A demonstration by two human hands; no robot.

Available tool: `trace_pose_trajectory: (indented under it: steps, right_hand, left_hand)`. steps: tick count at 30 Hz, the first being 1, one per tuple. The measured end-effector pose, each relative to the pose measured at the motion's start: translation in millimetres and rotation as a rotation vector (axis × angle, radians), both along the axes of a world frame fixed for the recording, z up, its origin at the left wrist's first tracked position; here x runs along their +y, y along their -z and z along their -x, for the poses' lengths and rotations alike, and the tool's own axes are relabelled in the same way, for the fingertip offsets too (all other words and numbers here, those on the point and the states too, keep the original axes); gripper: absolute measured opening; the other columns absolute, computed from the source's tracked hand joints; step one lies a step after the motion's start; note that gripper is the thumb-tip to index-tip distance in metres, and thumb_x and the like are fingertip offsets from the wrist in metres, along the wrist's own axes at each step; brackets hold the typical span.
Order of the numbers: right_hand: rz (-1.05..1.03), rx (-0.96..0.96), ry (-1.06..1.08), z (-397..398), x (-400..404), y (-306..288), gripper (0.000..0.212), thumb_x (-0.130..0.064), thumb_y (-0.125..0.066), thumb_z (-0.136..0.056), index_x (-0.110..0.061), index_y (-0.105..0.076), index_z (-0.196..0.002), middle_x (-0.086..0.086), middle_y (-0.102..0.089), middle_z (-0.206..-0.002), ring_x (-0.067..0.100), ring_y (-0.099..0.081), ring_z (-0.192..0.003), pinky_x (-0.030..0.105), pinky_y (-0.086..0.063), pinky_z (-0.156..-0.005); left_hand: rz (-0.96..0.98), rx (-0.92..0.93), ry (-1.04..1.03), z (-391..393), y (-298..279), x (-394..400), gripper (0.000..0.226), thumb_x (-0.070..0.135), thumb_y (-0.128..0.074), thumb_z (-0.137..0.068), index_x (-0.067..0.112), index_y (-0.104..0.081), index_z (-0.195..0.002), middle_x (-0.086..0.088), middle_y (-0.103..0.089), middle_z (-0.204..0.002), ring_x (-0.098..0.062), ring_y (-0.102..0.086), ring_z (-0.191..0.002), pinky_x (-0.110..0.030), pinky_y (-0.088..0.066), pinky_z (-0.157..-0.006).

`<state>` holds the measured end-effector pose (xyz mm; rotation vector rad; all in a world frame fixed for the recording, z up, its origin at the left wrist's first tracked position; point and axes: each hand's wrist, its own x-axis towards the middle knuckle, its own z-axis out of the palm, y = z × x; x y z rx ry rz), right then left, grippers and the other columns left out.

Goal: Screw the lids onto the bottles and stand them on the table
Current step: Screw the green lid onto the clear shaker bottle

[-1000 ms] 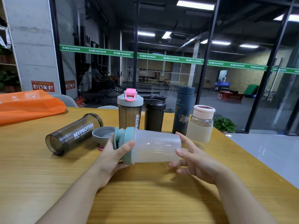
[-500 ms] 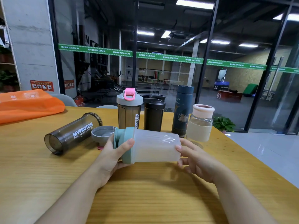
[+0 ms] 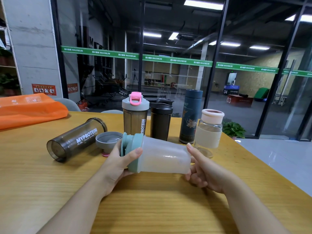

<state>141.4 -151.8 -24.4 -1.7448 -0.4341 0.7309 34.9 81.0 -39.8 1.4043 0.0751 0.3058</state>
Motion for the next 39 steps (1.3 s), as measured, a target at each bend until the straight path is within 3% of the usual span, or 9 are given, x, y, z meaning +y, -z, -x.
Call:
trace_pose_trajectory:
  steps: [3,7,13,17,21,25,29,32,39]
  right_hand:
    - [-0.018,0.005,0.009,0.2,1.3,1.0,0.095,-0.080,-0.050,-0.053,-0.014,-0.052,-0.122,0.007,-0.055,-0.070,0.012,-0.040,-0.046,0.018,-0.026,-0.038]
    - [-0.083,-0.055,-0.026,1.6,-0.9,2.0,0.082,-0.062,-0.073,-0.062,-0.036,-0.041,-0.133,0.006,-0.058,-0.113,0.014,-0.058,-0.068,0.023,-0.044,-0.056]
    - [-0.148,-0.151,-0.101,2.1,-2.8,1.5,0.106,-0.030,-0.086,-0.052,-0.052,-0.028,-0.138,-0.002,-0.045,-0.136,0.028,-0.060,-0.112,0.031,-0.050,-0.080]
    - [-0.203,-0.193,-0.078,1.5,-2.8,0.4,0.092,-0.024,-0.085,-0.056,-0.052,-0.040,-0.131,-0.005,-0.055,-0.131,0.027,-0.064,-0.105,0.032,-0.050,-0.079]
    - [-0.183,-0.232,-0.048,0.8,-2.8,-0.7,0.085,-0.034,-0.083,-0.055,-0.043,-0.045,-0.131,0.001,-0.062,-0.120,0.022,-0.065,-0.091,0.030,-0.050,-0.073]
    - [-0.203,-0.154,0.007,0.8,-0.7,0.5,0.066,-0.040,-0.075,-0.063,-0.032,-0.053,-0.124,0.003,-0.067,-0.098,0.016,-0.061,-0.068,0.024,-0.047,-0.060]
    - [-0.157,-0.102,0.050,0.6,2.2,1.6,0.057,-0.052,-0.066,-0.067,-0.025,-0.057,-0.117,0.009,-0.060,-0.100,0.015,-0.055,-0.057,0.022,-0.037,-0.050]
    - [-0.106,-0.048,0.120,-0.2,4.3,1.3,0.049,-0.054,-0.056,-0.084,-0.019,-0.054,-0.119,0.016,-0.054,-0.097,0.015,-0.049,-0.051,0.020,-0.030,-0.043]
    - [0.023,0.015,0.103,1.0,4.0,0.2,0.085,-0.072,-0.034,-0.083,-0.001,-0.046,-0.128,0.007,-0.051,-0.063,0.013,-0.041,-0.042,0.019,-0.025,-0.036]
  left_hand:
    - [0.016,0.000,-0.019,-0.3,0.5,0.4,0.115,0.055,-0.088,-0.031,0.034,-0.041,-0.134,-0.004,-0.058,-0.122,-0.026,-0.059,-0.110,-0.041,-0.057,-0.076]
    - [0.049,-0.018,-0.042,-1.1,1.4,1.0,0.099,0.050,-0.079,-0.041,0.034,-0.042,-0.132,-0.003,-0.059,-0.120,-0.024,-0.059,-0.109,-0.040,-0.057,-0.076]
    - [0.059,-0.025,-0.040,-2.0,2.0,0.9,0.091,0.050,-0.078,-0.043,0.035,-0.046,-0.127,-0.003,-0.060,-0.118,-0.023,-0.059,-0.108,-0.040,-0.057,-0.072]
    - [0.079,-0.027,-0.030,-2.7,2.0,1.2,0.076,0.048,-0.078,-0.050,0.038,-0.049,-0.120,-0.003,-0.059,-0.118,-0.024,-0.059,-0.109,-0.042,-0.057,-0.074]
    - [0.084,-0.028,-0.025,-3.1,1.9,1.9,0.073,0.046,-0.078,-0.054,0.036,-0.049,-0.121,-0.004,-0.059,-0.119,-0.026,-0.058,-0.111,-0.044,-0.057,-0.077]
    - [0.057,-0.033,-0.023,-2.4,2.0,1.4,0.082,0.050,-0.077,-0.046,0.034,-0.050,-0.122,-0.003,-0.061,-0.118,-0.024,-0.060,-0.109,-0.040,-0.058,-0.072]
    - [0.041,-0.033,-0.007,-0.6,0.5,-0.4,0.087,0.049,-0.078,-0.044,0.034,-0.048,-0.124,-0.004,-0.061,-0.117,-0.024,-0.060,-0.108,-0.038,-0.058,-0.070]
    - [0.019,-0.025,0.006,0.2,-0.2,-2.1,0.099,0.051,-0.086,-0.037,0.034,-0.047,-0.126,-0.004,-0.061,-0.119,-0.025,-0.062,-0.107,-0.037,-0.058,-0.070]
    - [-0.009,-0.018,0.040,0.2,-0.5,-3.5,0.117,0.055,-0.090,-0.028,0.036,-0.041,-0.133,-0.001,-0.060,-0.122,-0.022,-0.062,-0.109,-0.042,-0.058,-0.079]
